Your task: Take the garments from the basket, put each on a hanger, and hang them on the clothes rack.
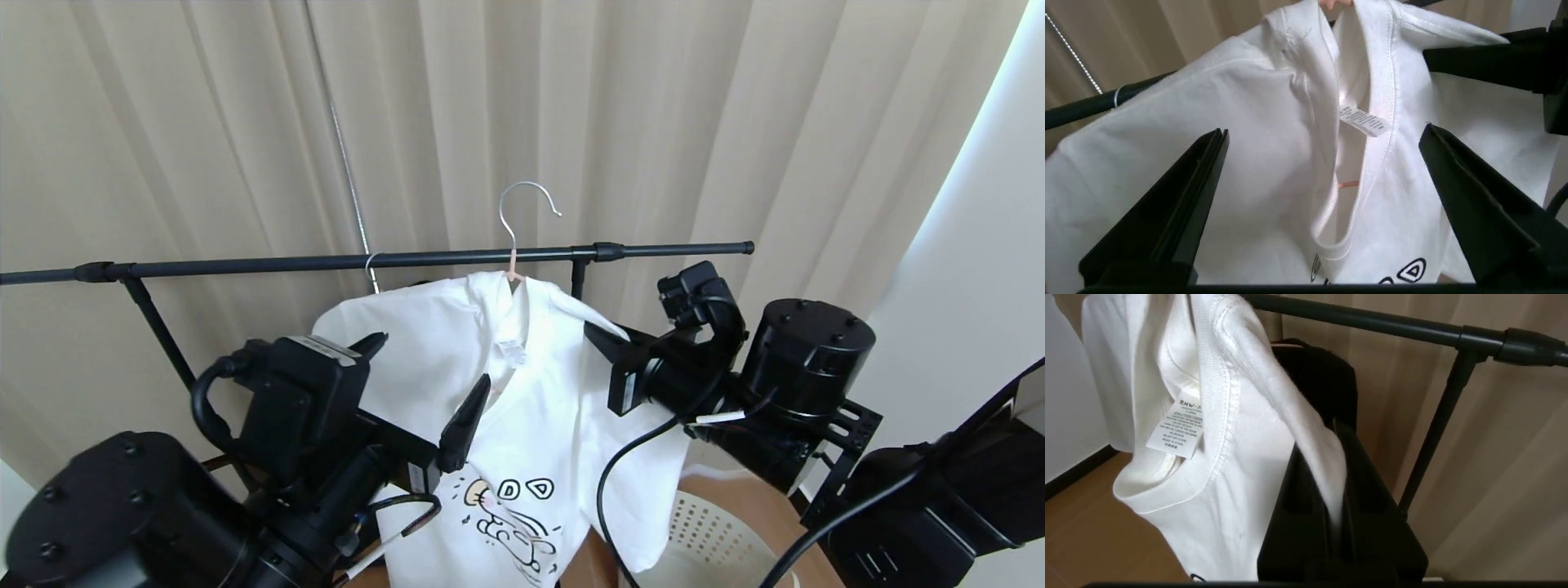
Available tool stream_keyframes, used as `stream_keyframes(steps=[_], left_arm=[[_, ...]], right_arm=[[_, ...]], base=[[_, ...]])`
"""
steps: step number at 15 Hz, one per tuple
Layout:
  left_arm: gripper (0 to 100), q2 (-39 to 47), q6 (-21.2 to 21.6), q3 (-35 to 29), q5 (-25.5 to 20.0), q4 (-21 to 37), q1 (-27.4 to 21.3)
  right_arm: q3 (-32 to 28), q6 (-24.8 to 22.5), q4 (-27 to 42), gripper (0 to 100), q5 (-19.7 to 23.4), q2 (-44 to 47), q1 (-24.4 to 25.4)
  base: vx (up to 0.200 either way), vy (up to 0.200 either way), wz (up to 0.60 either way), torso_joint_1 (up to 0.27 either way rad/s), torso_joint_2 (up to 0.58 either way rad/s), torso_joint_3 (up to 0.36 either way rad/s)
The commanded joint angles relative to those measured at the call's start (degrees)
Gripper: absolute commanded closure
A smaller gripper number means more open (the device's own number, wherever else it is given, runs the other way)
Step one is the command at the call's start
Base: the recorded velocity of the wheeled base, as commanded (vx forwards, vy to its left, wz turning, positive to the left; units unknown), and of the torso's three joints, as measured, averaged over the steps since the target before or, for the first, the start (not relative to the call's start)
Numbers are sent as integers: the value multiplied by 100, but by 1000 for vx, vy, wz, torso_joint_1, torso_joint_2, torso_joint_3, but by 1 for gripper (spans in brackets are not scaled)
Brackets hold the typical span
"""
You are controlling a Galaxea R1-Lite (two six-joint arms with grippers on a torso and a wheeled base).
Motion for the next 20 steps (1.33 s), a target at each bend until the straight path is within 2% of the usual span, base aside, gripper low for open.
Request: stream_keyframes(steps=[1, 2, 4, 6, 8, 10, 11, 14, 18, 20], left_arm=[[0, -560, 45, 32, -184, -6, 213], [0, -630, 18, 50, -368, -6, 397], [0, -674, -122, 173, -1054, 205, 1021], [0, -657, -254, 349, -1915, 223, 1716], [0, -604, -272, 621, -3075, 223, 2533], [0, -411, -386, 753, -3919, 223, 3122], [0, -261, -509, 753, -4086, 223, 3262], [0, 336, -615, 744, -4104, 214, 3306], [0, 1031, -641, 648, -4042, 170, 3315], [0, 1277, -702, 516, -3805, 170, 3377]], right_arm=[[166, -34, -5, 100, 301, -268, -427], [201, -69, -5, 100, 416, -312, -515], [298, -192, -66, 100, 706, -408, -761], [395, -201, -172, 100, 1013, -505, -999], [500, -359, -172, 100, 1409, -540, -1289], [632, -482, -224, 100, 1716, -567, -1412], [720, -561, -330, 100, 1813, -575, -1447], [773, -596, -462, 100, 1936, -593, -1473], [817, -596, -462, 100, 1954, -698, -1473], [843, -596, -462, 100, 1962, -751, -1473]], base=[[0, 0, 0, 0, 0, 0], [0, 0, 0, 0, 0, 0], [0, 0, 0, 0, 0, 0], [0, 0, 0, 0, 0, 0], [0, 0, 0, 0, 0, 0], [0, 0, 0, 0, 0, 0], [0, 0, 0, 0, 0, 0], [0, 0, 0, 0, 0, 0], [0, 0, 0, 0, 0, 0], [0, 0, 0, 0, 0, 0]])
